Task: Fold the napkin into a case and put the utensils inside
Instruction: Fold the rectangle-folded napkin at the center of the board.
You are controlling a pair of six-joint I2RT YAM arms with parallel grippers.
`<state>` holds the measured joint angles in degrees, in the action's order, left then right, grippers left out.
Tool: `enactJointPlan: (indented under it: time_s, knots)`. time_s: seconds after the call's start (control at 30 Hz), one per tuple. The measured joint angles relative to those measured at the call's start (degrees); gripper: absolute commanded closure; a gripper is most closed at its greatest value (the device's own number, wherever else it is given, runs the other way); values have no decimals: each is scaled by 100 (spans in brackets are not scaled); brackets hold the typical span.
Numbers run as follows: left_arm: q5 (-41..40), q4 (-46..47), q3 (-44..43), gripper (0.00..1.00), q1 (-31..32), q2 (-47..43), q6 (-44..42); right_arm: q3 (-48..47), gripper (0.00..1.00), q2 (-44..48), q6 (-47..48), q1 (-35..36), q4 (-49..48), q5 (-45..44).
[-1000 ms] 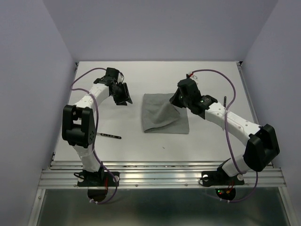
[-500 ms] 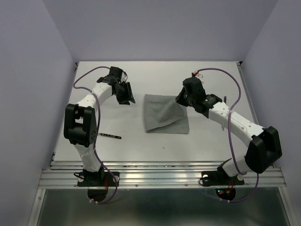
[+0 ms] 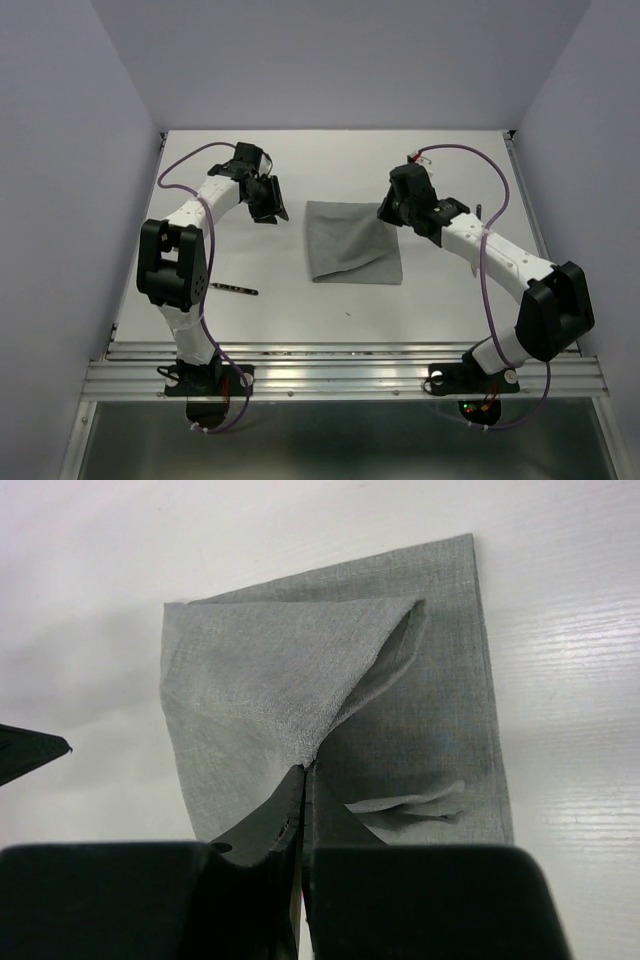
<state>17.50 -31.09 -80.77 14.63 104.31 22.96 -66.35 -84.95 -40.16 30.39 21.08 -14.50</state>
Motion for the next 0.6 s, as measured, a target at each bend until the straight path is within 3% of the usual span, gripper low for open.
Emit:
enactJointPlan:
  time_s: [0.6]
  knots:
    - [0, 0, 0, 54, 7, 105, 0, 140, 99, 13, 179, -372, 7, 96]
